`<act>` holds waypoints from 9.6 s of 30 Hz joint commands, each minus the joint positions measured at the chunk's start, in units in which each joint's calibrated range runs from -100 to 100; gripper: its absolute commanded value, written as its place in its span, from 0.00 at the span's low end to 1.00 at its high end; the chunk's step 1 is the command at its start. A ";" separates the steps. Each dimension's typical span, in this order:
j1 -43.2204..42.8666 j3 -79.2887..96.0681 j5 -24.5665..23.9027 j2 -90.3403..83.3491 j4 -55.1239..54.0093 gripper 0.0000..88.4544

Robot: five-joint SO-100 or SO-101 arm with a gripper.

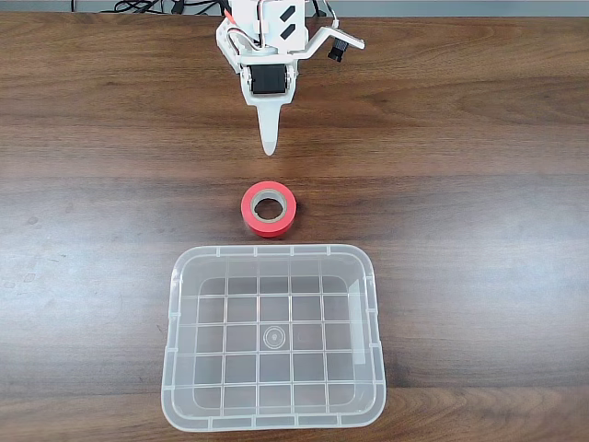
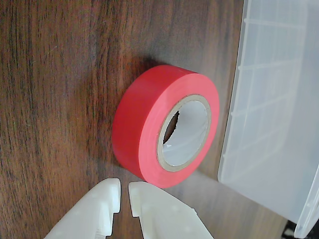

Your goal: Grab the tape and place it in the box.

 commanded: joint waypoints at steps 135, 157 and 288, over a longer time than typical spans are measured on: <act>2.33 -47.72 7.47 88.66 -16.16 0.03; 3.50 -61.13 7.00 73.94 0.71 0.03; -1.99 -55.26 0.14 36.77 22.46 0.01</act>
